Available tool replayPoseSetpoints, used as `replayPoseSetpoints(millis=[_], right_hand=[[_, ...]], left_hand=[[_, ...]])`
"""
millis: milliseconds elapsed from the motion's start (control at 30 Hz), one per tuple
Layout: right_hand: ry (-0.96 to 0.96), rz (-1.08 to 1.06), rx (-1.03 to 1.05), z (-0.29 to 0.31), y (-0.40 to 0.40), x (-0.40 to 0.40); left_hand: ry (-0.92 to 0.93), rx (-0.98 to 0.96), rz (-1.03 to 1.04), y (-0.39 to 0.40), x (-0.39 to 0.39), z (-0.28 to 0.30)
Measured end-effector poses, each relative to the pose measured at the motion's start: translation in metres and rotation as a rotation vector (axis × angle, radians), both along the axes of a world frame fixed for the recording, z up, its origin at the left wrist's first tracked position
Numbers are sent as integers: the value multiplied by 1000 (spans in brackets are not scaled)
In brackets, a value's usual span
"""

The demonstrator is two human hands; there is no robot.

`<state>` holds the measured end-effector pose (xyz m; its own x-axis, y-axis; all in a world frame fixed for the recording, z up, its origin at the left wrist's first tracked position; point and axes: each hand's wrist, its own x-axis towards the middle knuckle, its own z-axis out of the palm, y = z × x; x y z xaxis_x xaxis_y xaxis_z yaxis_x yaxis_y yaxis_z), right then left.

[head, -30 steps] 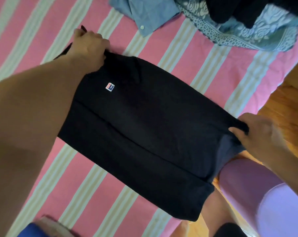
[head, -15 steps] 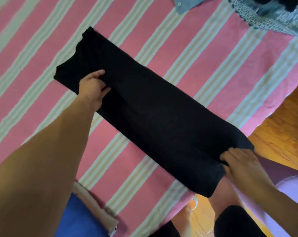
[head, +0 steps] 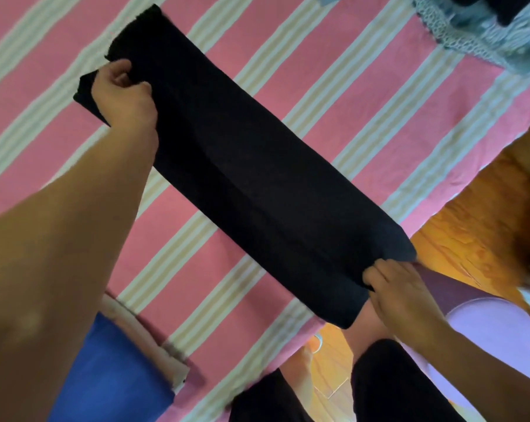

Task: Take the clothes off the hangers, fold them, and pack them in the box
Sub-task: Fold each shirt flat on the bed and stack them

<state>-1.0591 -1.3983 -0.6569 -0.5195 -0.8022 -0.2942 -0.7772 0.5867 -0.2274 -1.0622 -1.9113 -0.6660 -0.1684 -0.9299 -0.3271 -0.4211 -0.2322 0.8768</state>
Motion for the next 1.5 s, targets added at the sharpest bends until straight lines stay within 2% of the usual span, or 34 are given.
replayPoseSetpoints(millis=[67, 133, 300, 367, 467, 567, 633, 700, 733, 767, 833, 900, 967, 1033, 1100, 1167, 1200, 1300, 1367, 1500], right_hand=[[-25, -6, 80, -9, 0, 3], [-43, 31, 145, -14, 1, 4], [-112, 77, 140, -13, 0, -9], [-129, 58, 101, -9, -8, -17], [-136, 15, 30, -6, -38, -36], [-126, -14, -27, -8, -82, -61], [-112, -13, -56, -12, -111, -76], [-81, 15, -95, -16, -135, -87], [-61, 44, -113, -18, -145, -91], [-43, 79, -118, -20, -154, -94], [-22, 140, -49, -29, -165, -101], [-25, 196, 110, -40, -170, -107], [-32, 246, 245, -49, -171, -112], [-44, 227, 273, -46, -177, -116], [-78, 159, 254, -33, -194, -116], [-112, 115, 209, -21, -222, -120], [-112, 120, 171, -16, -242, -124], [-142, 131, 51, -13, -332, -148], [-211, 88, -26, -18, -409, -164], [-495, -137, -79, -42, -534, -189]], left_hand=[[-27, 162, 26, -2, 7, -17], [49, 336, 57, -5, 13, -28], [311, 476, 74, -27, 15, -20], [287, 463, 74, -27, 16, -16], [156, 331, 161, -18, 19, -13], [-51, 166, 29, -13, 18, -15], [-343, -182, -233, -13, 19, -21], [-554, -595, -602, -5, 18, -26], [-619, -732, -786, 0, 18, -31], [-693, -777, -936, 4, 18, -39], [-898, -647, -1081, 5, 21, -53], [-1037, -504, -1081, -11, 30, -65], [-1075, -417, -1103, -32, 27, -70], [-996, -365, -1128, -46, 19, -65], [-858, -494, -1056, -48, 25, -54], [-729, -644, -774, -45, 45, -49], [-692, -606, -574, -44, 56, -50], [-513, -76, 1, -54, 78, -51], [-375, 158, 119, -74, 81, -55], [-121, 256, 187, -109, 75, -70]])
